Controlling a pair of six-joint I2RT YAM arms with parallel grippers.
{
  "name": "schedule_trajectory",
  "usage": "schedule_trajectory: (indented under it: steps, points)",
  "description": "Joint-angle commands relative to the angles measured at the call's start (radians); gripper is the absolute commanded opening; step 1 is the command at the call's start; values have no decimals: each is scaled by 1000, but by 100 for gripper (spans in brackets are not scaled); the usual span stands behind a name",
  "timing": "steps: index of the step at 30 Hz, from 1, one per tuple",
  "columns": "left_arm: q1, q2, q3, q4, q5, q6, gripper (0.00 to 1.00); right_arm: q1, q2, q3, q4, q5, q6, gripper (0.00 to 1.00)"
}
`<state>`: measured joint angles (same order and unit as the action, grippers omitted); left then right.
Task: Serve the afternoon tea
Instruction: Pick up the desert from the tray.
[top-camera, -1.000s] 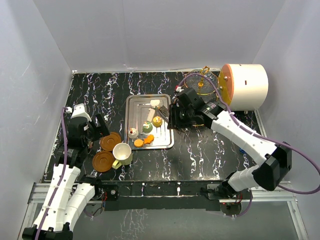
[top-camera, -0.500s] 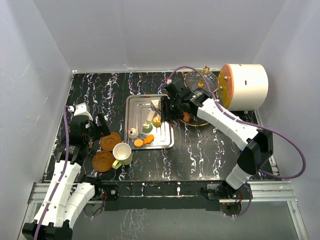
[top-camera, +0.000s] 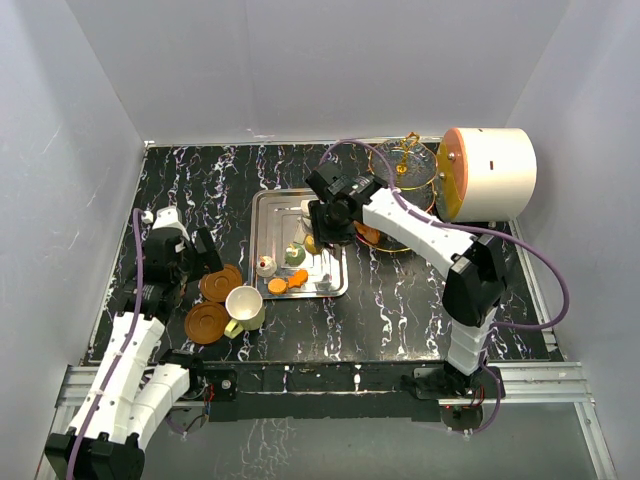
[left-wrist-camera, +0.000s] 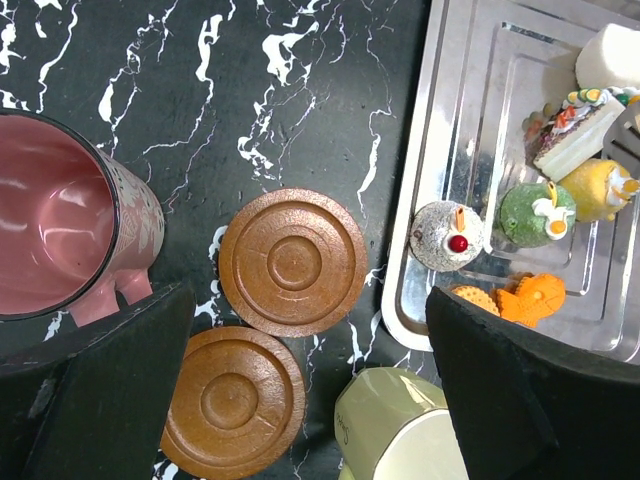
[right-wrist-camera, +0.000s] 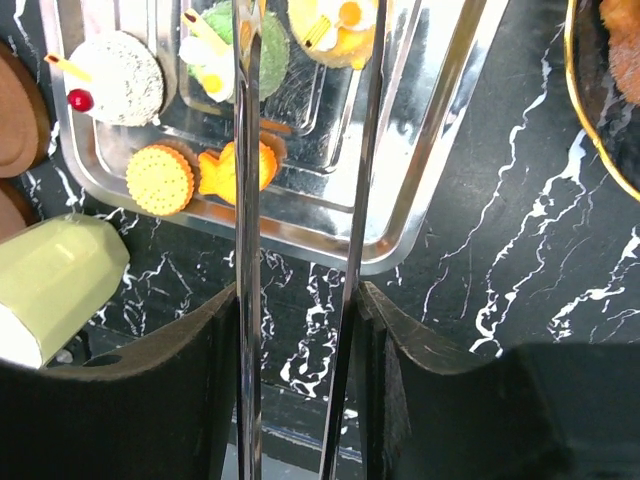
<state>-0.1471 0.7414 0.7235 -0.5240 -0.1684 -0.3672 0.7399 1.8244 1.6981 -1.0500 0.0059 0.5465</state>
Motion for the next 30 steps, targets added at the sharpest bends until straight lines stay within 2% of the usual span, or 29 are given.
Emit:
schedule_trajectory:
  steps: [1, 9, 11, 30]
  points:
    - [1, 15, 6, -2, 12, 5, 99, 3, 4, 110, 10, 81, -26, 42]
    - [0, 27, 6, -1, 5, 7, 99, -5, 125, 280, -13, 147, -80, 44]
    - [0, 26, 4, 1, 4, 7, 99, -35, 154, 305, -14, 116, -83, 44]
    - [-2, 60, 4, 6, 30, 14, 99, -62, 231, 273, 25, 16, -77, 50]
